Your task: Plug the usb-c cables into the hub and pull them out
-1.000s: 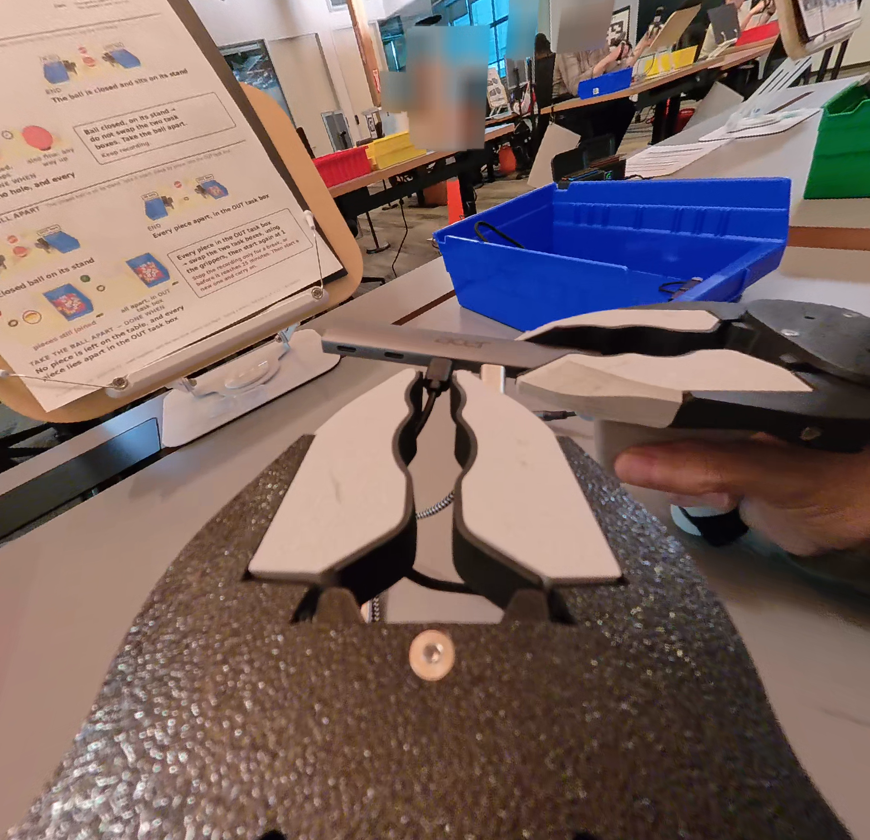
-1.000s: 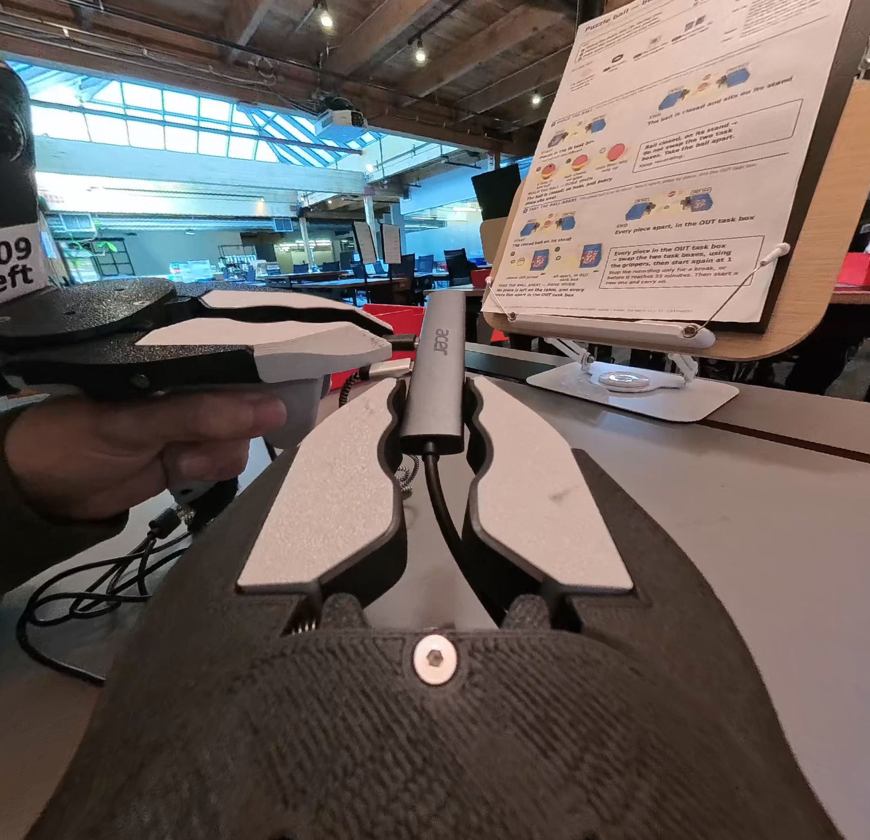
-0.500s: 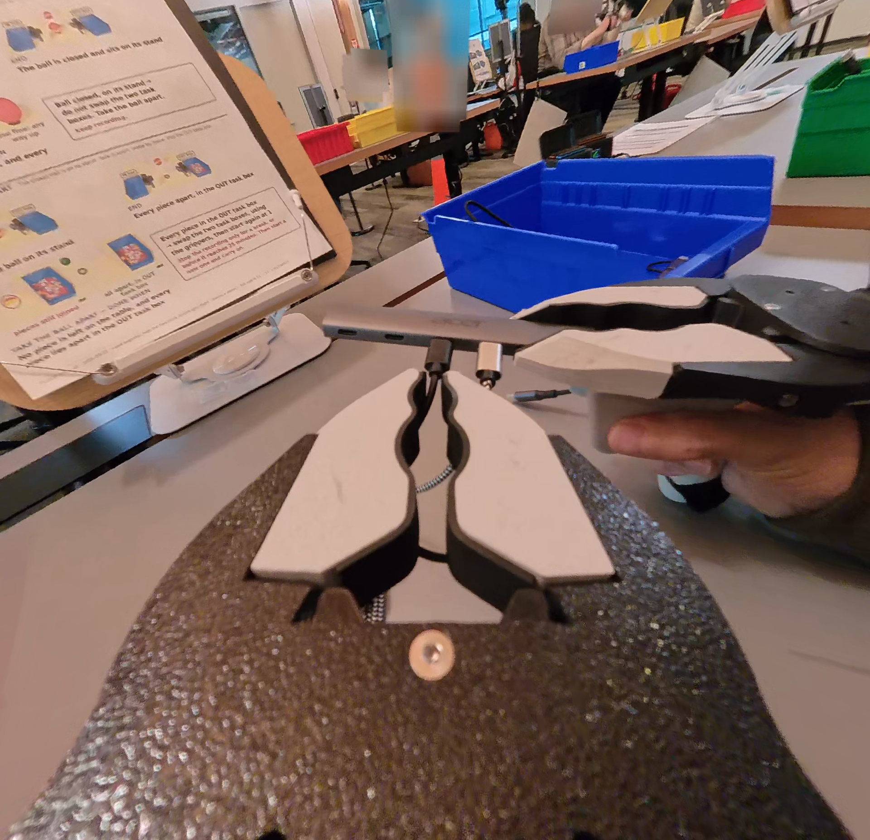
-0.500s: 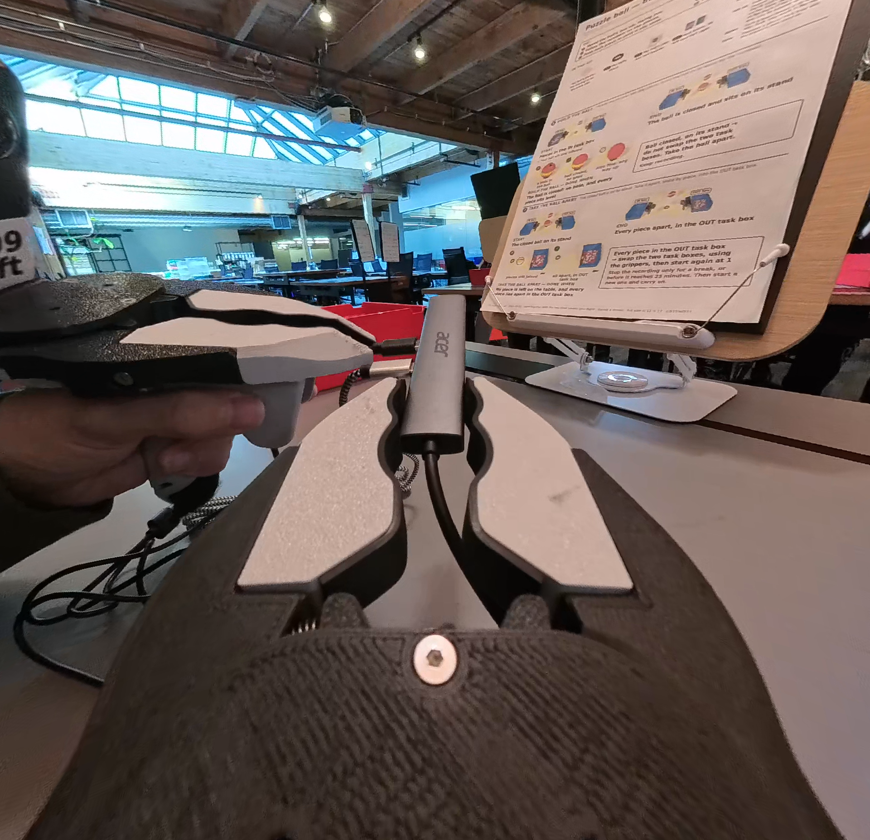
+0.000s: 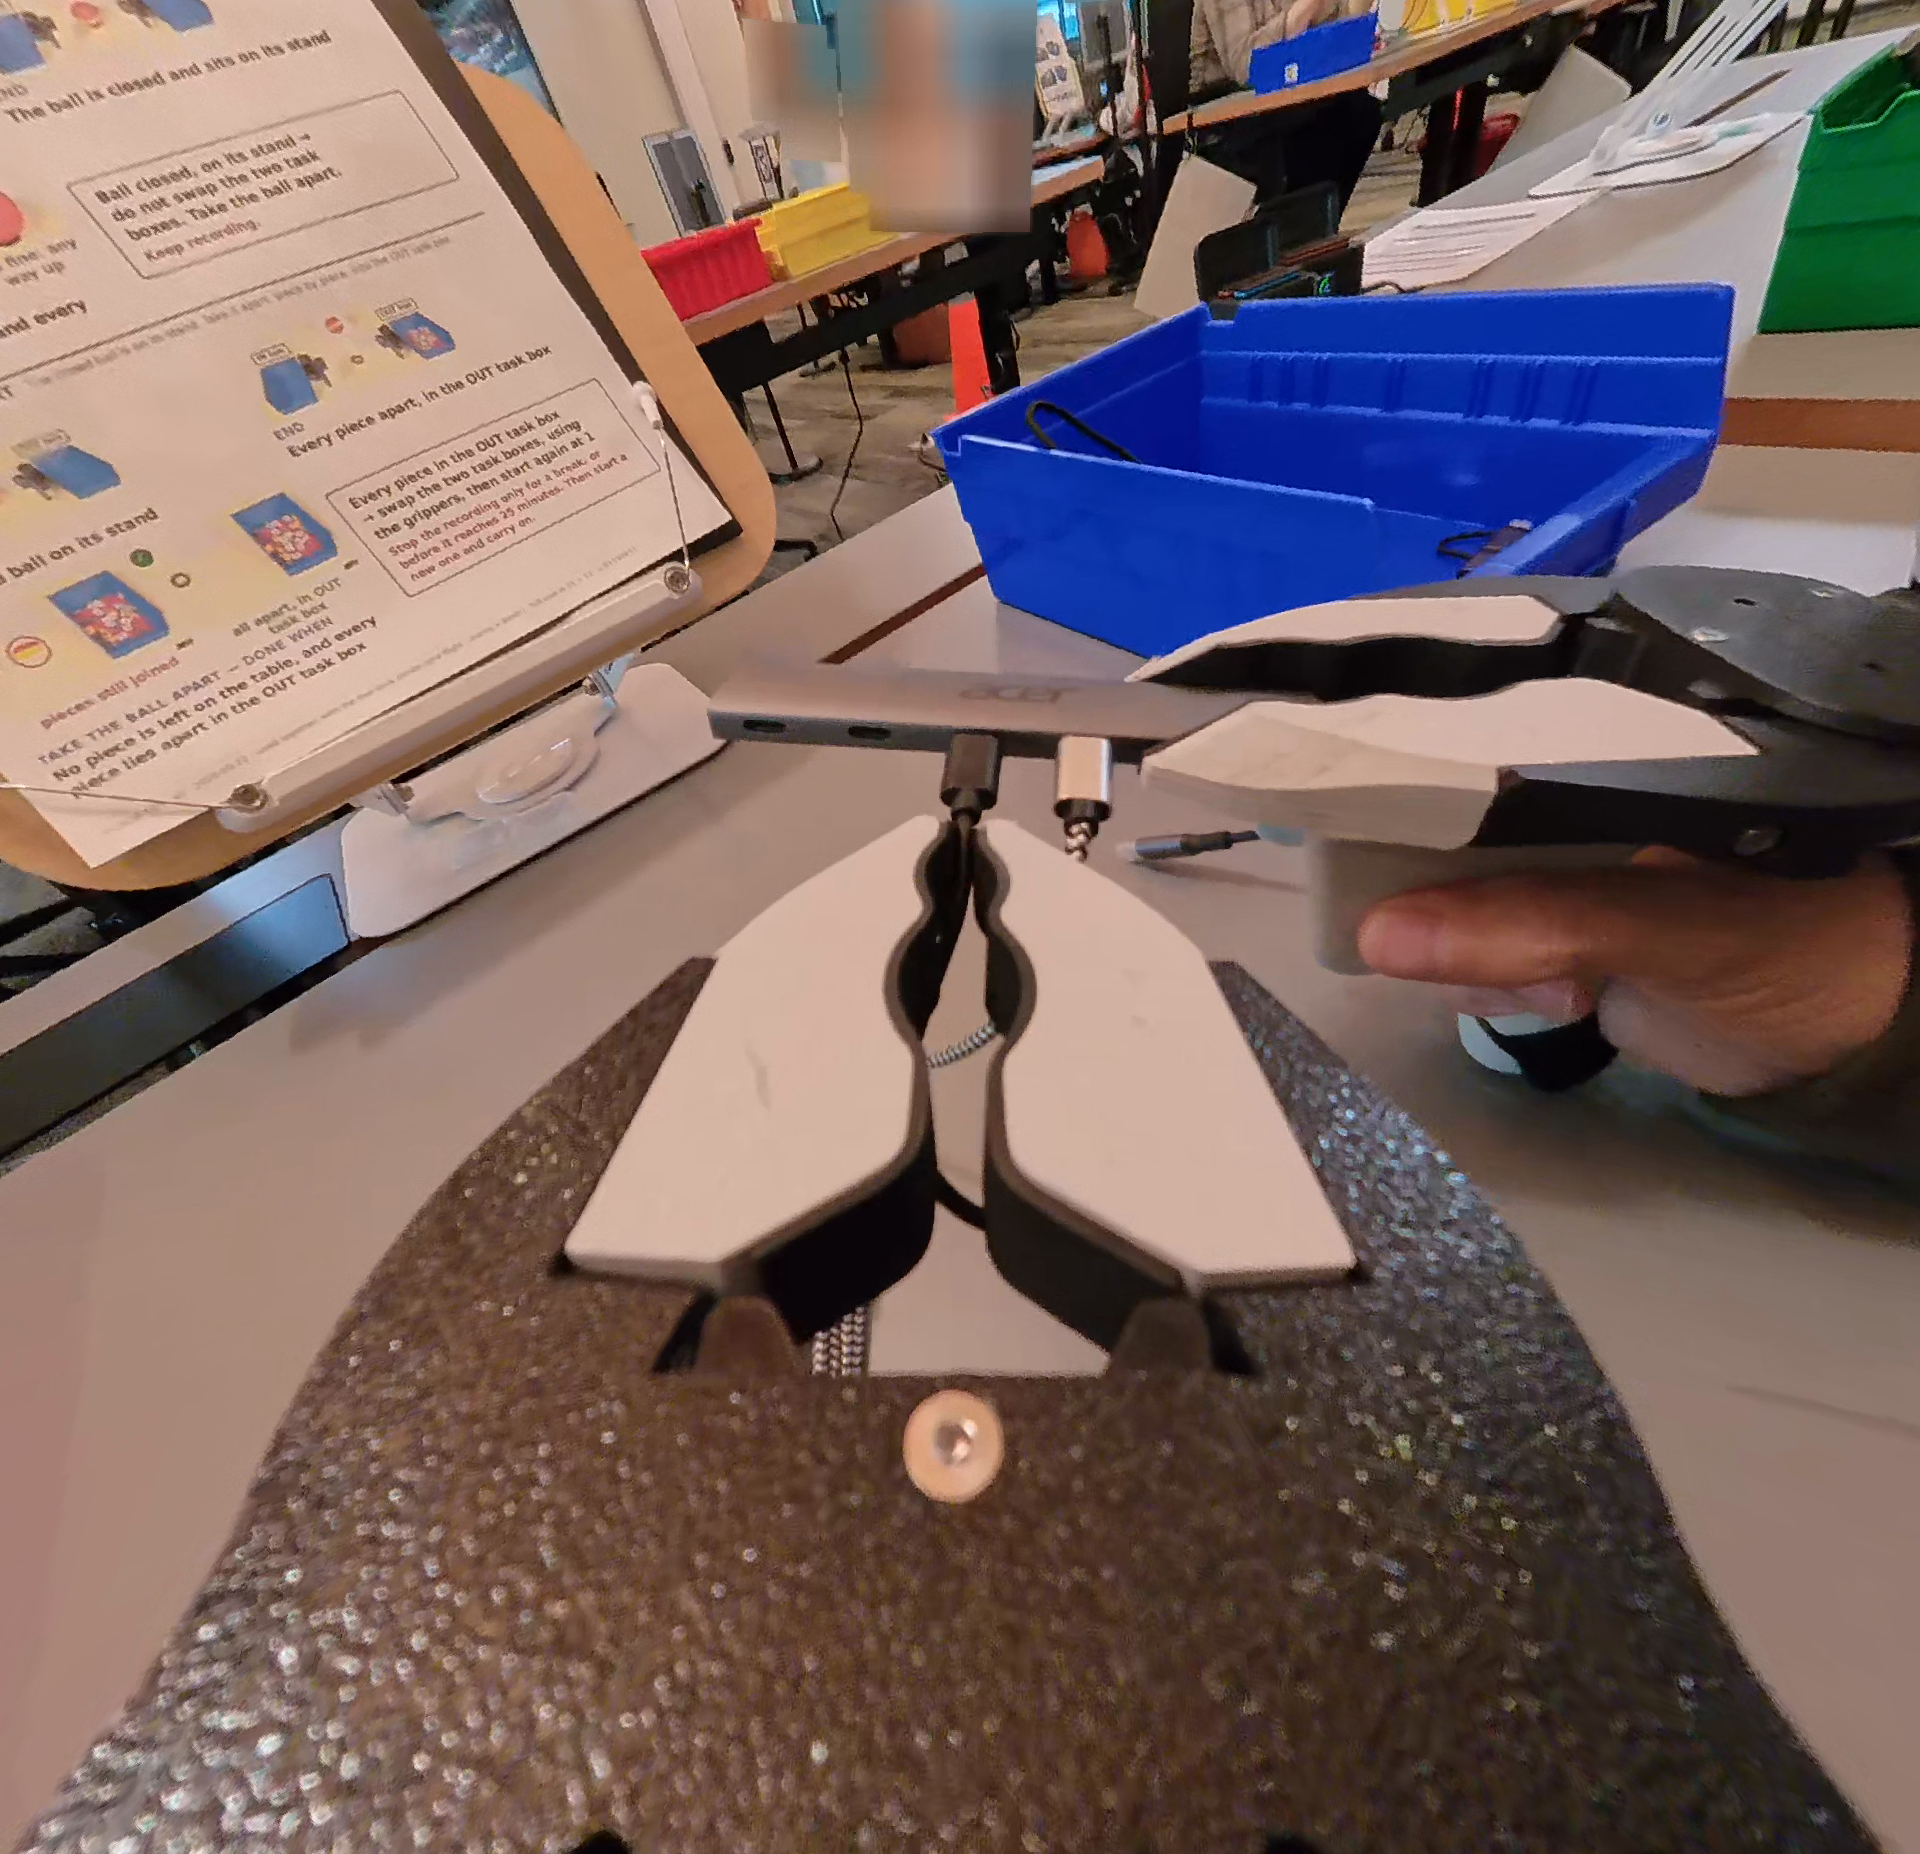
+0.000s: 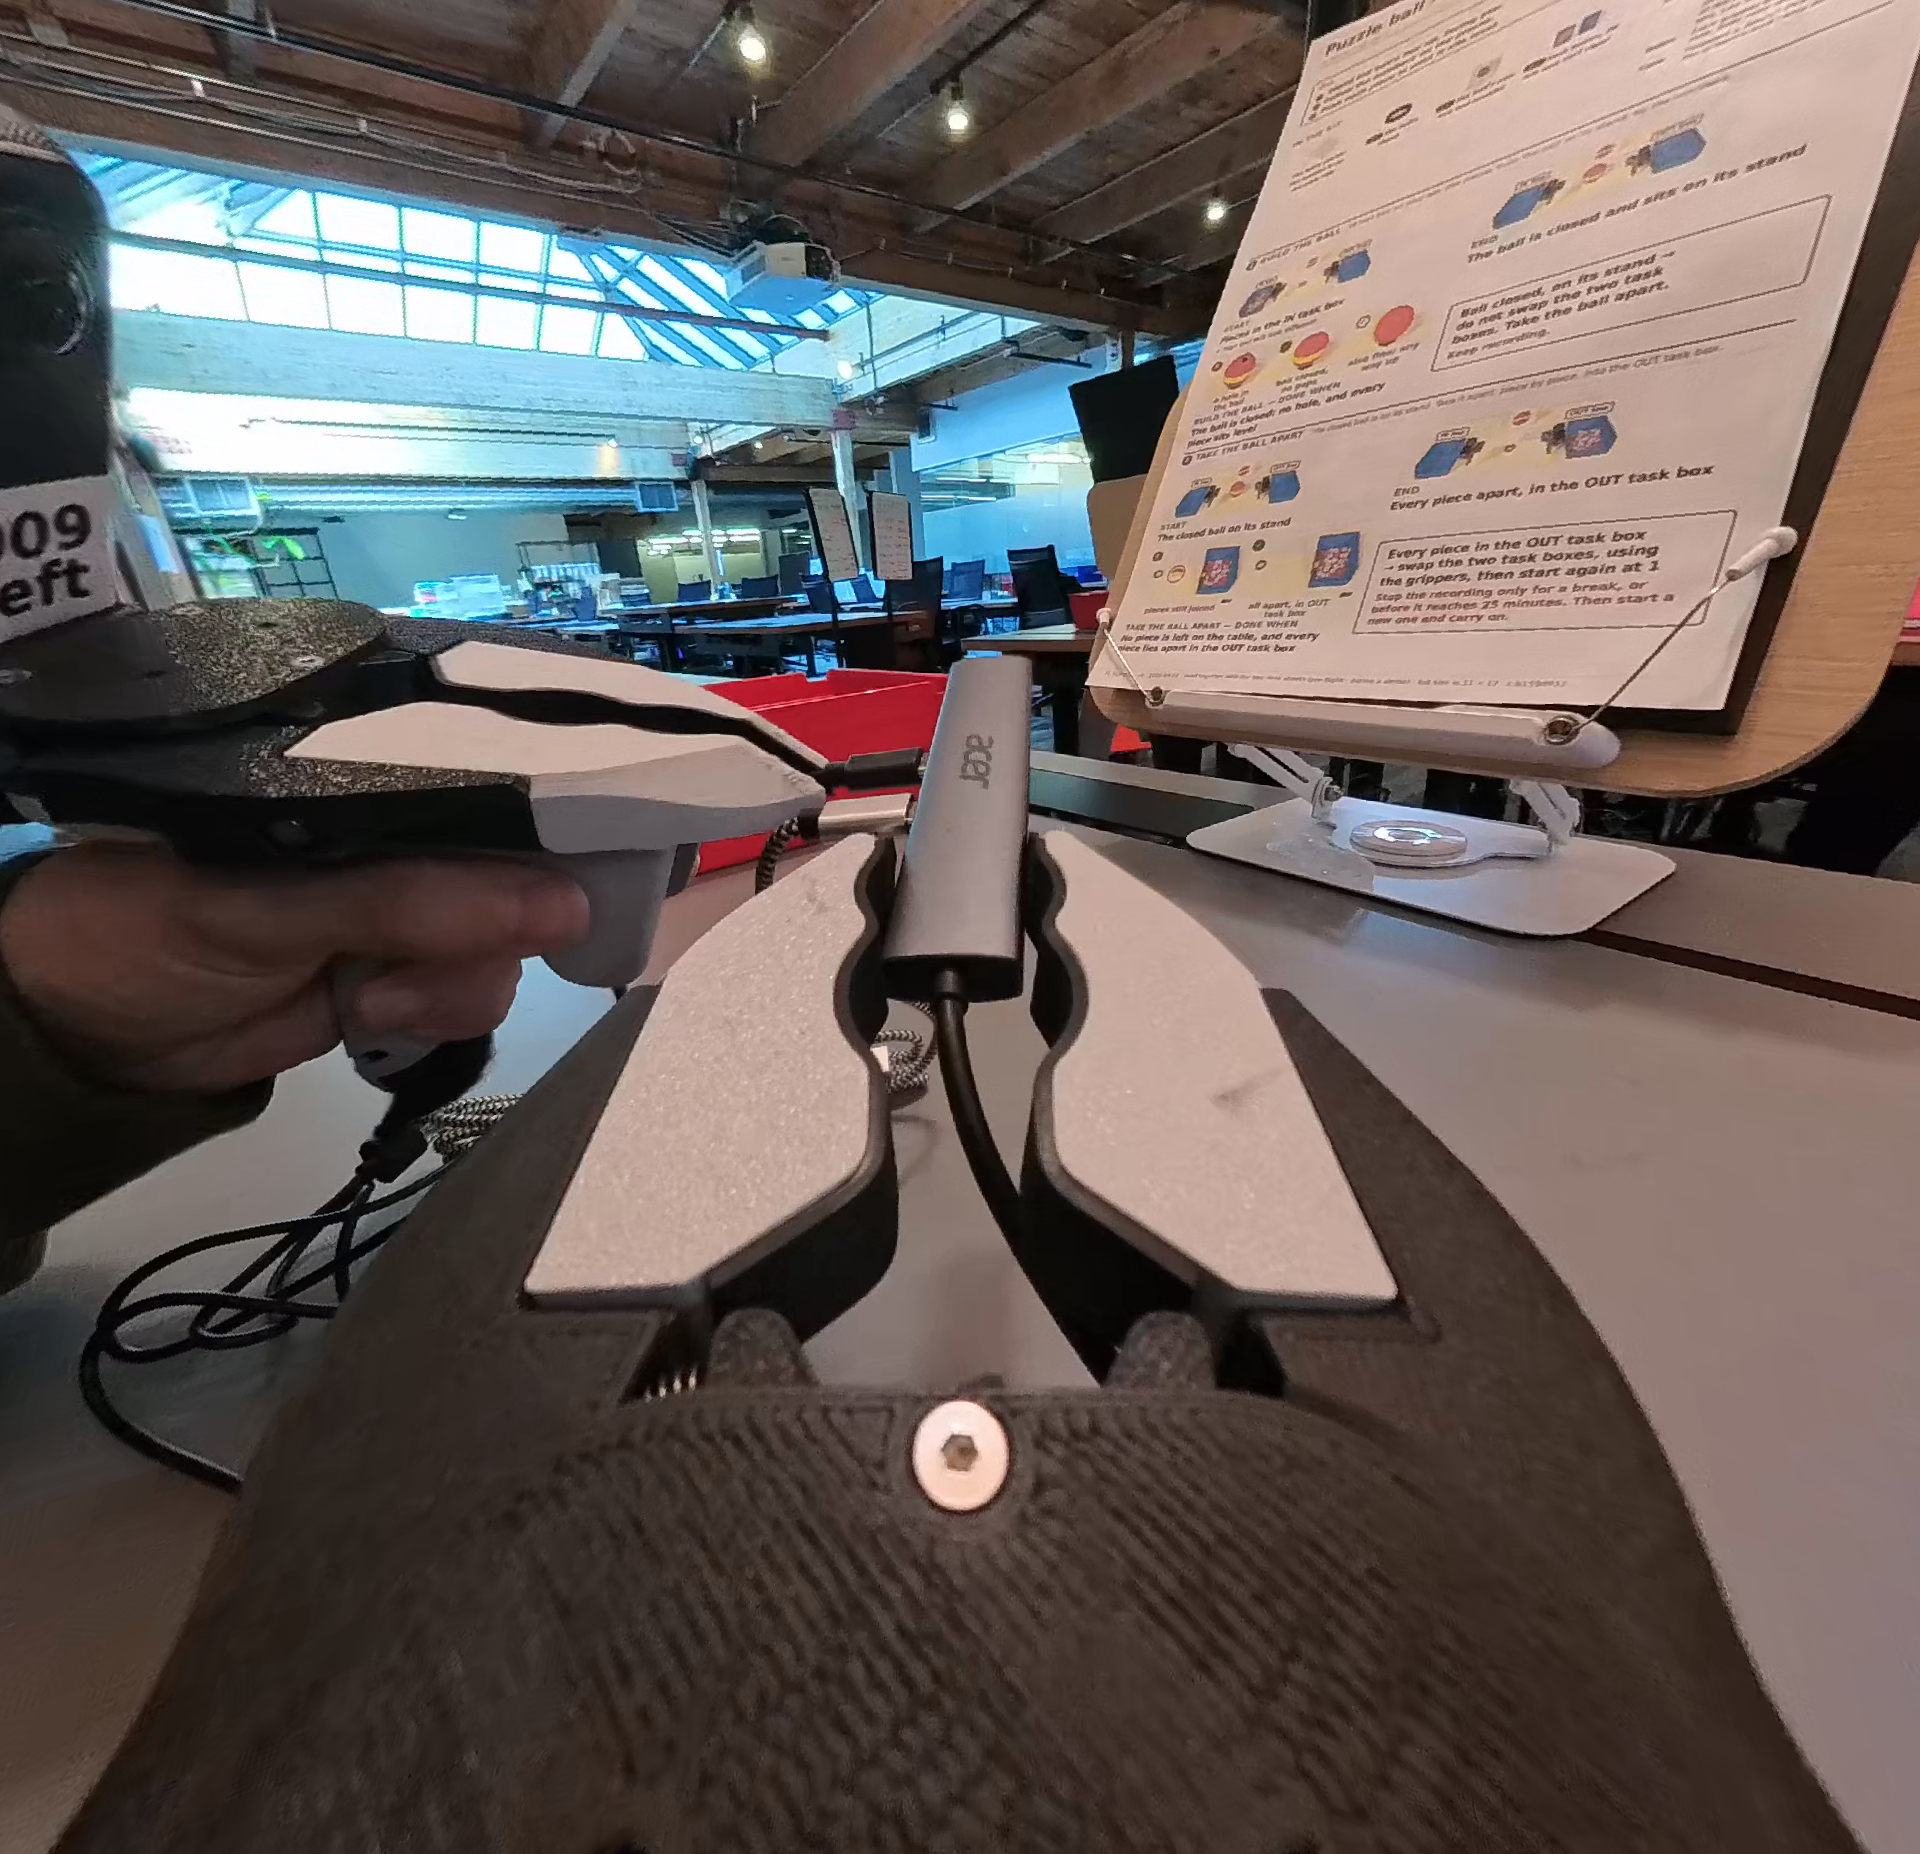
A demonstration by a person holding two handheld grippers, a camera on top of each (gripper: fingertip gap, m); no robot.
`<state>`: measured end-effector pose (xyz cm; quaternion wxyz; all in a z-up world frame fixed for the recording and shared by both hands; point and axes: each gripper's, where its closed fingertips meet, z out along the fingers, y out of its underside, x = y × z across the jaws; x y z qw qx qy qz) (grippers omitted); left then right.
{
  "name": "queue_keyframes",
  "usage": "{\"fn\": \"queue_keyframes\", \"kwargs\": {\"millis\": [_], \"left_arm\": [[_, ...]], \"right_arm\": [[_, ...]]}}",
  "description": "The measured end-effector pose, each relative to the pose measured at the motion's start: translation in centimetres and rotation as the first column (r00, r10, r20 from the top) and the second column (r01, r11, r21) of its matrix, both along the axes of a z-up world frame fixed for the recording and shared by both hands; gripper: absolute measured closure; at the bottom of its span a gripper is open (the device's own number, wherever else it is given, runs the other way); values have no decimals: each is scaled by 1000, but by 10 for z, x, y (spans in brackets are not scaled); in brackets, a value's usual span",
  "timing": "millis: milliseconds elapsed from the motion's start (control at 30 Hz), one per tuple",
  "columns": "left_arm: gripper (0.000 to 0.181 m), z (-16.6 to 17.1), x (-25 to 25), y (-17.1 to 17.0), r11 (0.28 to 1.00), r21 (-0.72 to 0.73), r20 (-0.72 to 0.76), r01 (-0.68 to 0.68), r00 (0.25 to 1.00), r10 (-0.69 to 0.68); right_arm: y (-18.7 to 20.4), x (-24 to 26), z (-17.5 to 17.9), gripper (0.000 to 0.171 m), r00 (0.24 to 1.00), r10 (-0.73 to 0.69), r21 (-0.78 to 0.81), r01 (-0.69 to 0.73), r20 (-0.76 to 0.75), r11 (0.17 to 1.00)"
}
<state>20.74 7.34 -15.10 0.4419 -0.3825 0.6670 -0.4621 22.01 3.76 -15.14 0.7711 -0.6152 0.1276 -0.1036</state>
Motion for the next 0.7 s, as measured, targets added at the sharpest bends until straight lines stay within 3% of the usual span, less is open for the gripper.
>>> {"fn": "queue_keyframes", "kwargs": {"millis": [233,333,467,600,700], "left_arm": [[179,-2,-4,2,998,56,46,-12,999,10],[179,7,-5,5,1000,15,80,-24,997,23],[179,6,-5,4,993,115,17,5,1000,-7],[179,14,-6,2,998,61,19,19,1000,-20],[179,6,-3,3,988,152,-14,19,1000,-17]], "right_arm": [[4,-3,-2,147,1000,6,-32,-5,23,999],[10,-7,-7,146,998,-11,-92,17,63,996],[8,-7,-6,146,999,10,-75,-7,40,997],[12,-10,-8,146,998,12,-109,-5,69,994],[8,-5,-5,146,997,-34,-76,39,64,996]]}}
